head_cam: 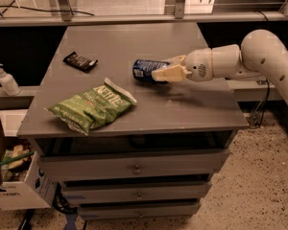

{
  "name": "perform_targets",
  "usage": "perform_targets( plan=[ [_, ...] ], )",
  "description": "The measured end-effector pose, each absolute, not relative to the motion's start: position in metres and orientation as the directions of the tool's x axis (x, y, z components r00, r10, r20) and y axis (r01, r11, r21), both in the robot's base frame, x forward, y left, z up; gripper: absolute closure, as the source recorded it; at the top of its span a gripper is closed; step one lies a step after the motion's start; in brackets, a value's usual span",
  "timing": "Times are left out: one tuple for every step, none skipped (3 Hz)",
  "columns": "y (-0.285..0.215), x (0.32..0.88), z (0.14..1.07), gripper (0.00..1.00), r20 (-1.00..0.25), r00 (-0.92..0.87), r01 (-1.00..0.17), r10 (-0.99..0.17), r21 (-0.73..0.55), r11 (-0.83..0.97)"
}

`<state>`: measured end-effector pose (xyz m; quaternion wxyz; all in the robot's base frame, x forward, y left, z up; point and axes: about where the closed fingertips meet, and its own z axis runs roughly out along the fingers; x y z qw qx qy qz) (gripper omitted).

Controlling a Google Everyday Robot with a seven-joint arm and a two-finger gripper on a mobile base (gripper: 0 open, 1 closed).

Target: Move pepsi can near green jalapeno chip bag

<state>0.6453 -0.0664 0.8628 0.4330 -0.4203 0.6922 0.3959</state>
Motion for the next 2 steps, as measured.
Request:
perform_targets(
  plan=[
    [-0.066,0.627,0.858,1.0,-0.923,-0.302,-0.927,-0.24,0.225,0.301],
    [-0.062,0.612,0.856,1.0,-0.917,-0.327,-0.927,-0.229,0.265,0.264]
  ],
)
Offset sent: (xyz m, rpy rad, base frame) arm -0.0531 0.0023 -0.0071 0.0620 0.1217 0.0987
